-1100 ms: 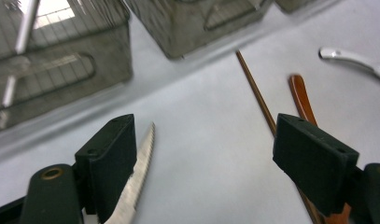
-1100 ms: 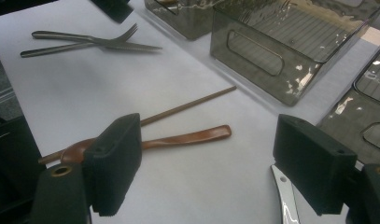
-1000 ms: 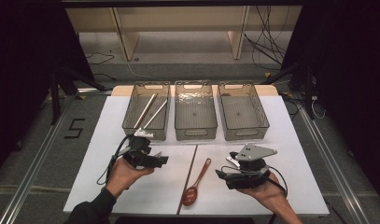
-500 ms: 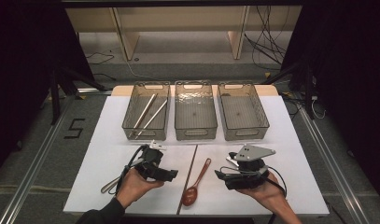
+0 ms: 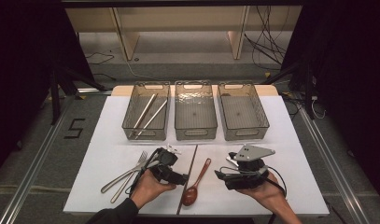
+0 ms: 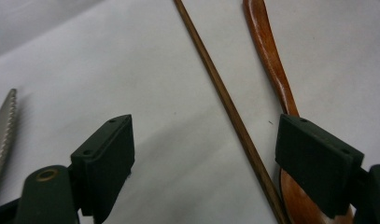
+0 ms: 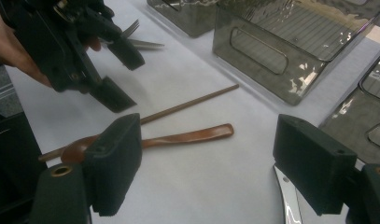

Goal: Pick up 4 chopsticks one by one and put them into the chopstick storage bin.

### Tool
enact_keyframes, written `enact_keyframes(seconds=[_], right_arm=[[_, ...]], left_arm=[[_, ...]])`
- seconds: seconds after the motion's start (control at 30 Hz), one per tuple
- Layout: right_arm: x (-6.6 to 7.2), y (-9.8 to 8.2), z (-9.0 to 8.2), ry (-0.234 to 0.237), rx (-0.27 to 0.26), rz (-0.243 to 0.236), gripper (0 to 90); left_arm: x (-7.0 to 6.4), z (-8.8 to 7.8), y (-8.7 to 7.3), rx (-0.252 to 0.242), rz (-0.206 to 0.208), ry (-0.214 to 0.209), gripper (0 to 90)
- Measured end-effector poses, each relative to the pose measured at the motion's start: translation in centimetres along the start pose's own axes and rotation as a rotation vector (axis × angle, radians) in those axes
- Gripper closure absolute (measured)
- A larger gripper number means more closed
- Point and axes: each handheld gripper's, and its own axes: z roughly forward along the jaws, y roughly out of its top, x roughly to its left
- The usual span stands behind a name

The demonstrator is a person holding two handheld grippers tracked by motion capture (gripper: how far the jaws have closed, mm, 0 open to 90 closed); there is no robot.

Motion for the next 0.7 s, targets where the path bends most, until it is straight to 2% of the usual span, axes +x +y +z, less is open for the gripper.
enact_keyframes(seconds=[0.13,0.5,0.6,0.7], right_arm=[[0.0,0.0,0.0,0.001,0.000,0.001,24.7],[0.0,0.0,0.0,0.001,0.003,0.000,24.9],[0.0,0.0,0.0,0.001,0.004,0.000,24.9],[0.0,0.0,0.0,0.001,0.003,0.001,25.0]], left_arm=[[-0.4,0.9,0.1,0.024,0.022,0.014,19.1],[-0.6,1.9,0.1,0.061,0.038,0.033,21.8],[-0.7,2.1,0.1,0.069,0.058,0.030,25.1],[-0.9,2.1,0.1,0.075,0.085,0.048,28.0]])
